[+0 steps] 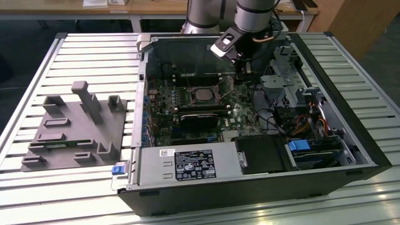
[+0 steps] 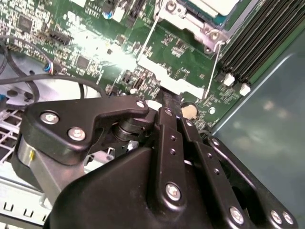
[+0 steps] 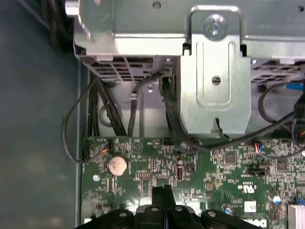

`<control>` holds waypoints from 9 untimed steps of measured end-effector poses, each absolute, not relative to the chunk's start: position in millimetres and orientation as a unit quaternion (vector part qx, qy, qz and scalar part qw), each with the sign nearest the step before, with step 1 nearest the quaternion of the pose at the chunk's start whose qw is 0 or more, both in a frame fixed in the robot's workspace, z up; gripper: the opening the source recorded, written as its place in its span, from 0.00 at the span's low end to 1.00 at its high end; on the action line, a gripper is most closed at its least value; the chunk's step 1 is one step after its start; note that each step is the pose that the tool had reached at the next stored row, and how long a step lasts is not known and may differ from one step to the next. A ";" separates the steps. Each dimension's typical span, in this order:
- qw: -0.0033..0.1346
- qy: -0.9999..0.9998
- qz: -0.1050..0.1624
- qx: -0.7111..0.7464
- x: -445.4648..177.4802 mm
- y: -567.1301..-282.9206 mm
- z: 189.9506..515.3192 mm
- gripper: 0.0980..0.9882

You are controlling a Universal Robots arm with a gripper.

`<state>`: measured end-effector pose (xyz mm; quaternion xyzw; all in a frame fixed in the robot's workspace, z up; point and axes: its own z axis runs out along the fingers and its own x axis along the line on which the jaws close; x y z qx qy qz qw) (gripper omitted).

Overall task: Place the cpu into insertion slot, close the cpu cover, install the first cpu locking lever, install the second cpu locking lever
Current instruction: 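Close the cpu cover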

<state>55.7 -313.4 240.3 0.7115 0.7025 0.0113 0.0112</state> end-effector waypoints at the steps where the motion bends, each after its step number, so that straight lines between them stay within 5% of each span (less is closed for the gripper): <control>1: 0.011 0.702 0.011 0.712 54.3 -313.3 240.3 0.01; 9: 0.011 0.702 0.011 0.712 40.6 -312.9 240.1 0.01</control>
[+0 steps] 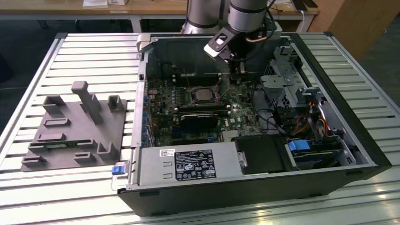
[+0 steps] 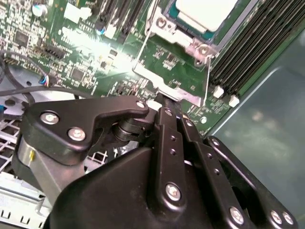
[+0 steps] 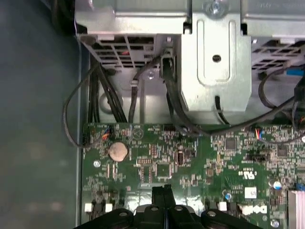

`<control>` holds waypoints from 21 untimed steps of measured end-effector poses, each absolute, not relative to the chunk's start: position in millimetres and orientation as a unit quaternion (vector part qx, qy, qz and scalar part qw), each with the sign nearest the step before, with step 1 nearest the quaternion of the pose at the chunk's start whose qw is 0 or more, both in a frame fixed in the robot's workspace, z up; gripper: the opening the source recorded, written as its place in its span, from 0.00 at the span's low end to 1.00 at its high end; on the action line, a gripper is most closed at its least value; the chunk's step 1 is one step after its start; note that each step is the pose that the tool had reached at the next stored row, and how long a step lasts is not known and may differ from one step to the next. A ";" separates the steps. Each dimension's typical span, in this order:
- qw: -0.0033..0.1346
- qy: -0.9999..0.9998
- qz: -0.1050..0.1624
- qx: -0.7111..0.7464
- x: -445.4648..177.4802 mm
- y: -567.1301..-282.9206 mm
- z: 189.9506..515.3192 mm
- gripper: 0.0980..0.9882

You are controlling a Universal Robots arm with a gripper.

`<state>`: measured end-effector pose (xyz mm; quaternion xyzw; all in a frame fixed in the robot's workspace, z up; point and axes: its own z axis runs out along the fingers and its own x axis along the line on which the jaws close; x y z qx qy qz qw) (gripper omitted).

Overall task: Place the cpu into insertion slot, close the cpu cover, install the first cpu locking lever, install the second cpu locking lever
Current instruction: 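Close the cpu cover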

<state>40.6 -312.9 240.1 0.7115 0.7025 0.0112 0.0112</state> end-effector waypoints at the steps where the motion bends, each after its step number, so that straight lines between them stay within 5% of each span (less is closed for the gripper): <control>1: 0.011 0.703 0.011 0.712 38.5 -312.8 240.1 0.01; 21: 0.011 0.702 0.011 0.712 12.8 -312.8 240.0 0.01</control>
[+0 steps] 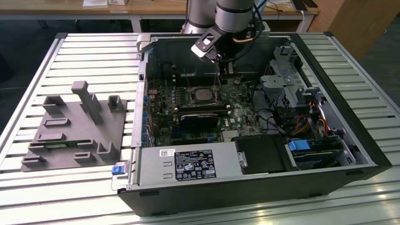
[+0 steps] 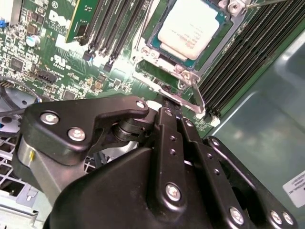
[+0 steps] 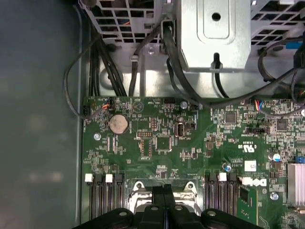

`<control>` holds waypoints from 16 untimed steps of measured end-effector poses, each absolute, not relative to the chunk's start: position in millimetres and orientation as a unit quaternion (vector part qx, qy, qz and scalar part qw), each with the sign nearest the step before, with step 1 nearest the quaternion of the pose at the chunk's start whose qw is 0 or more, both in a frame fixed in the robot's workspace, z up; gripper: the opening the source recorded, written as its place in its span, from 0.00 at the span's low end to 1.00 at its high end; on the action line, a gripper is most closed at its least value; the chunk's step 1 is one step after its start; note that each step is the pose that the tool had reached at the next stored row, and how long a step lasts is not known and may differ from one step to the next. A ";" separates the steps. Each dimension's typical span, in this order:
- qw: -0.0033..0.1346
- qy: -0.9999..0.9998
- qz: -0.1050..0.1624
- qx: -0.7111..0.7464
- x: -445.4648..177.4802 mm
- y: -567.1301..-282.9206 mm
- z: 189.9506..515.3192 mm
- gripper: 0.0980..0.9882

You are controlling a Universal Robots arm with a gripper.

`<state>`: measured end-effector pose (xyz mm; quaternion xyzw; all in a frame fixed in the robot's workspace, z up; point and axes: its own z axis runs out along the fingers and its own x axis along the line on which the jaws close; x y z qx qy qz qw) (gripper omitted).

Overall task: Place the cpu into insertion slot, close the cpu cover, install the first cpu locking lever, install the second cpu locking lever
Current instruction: 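Close the cpu cover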

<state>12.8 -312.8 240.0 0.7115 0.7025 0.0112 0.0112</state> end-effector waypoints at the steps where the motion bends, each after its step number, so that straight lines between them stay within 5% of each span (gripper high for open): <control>1: 0.011 0.702 0.011 0.712 11.7 -312.8 240.0 0.01; 16: 0.012 0.702 0.011 0.712 -2.1 -312.8 226.9 0.01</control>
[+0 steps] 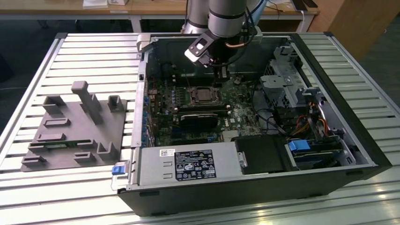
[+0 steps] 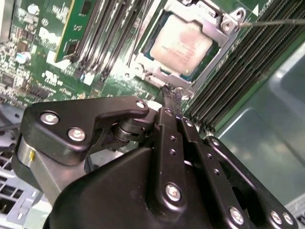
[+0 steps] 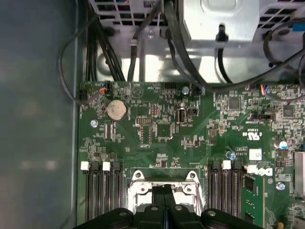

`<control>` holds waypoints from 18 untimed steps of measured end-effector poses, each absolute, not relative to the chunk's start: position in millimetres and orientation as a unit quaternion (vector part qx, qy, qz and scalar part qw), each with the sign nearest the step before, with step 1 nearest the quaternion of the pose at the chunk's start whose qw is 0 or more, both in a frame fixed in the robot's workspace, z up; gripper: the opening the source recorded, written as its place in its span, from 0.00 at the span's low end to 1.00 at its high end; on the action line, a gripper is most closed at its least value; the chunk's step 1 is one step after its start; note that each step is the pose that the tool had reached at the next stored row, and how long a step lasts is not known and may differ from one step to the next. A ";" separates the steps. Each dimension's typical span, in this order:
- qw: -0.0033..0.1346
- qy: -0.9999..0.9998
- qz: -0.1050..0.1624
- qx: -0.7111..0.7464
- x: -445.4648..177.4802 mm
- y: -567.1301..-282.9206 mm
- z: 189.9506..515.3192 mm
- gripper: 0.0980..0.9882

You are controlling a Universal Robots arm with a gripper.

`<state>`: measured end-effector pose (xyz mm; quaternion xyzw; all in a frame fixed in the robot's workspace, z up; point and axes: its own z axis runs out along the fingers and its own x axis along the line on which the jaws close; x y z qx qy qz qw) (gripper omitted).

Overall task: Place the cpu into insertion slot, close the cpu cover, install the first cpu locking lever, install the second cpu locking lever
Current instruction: 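Close the cpu cover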

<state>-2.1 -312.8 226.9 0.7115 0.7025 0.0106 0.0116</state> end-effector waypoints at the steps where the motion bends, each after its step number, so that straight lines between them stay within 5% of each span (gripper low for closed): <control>1: 0.011 0.702 0.011 0.712 -3.9 -312.8 225.8 0.01; 18: 0.011 0.702 0.010 0.712 -26.0 -312.8 219.6 0.01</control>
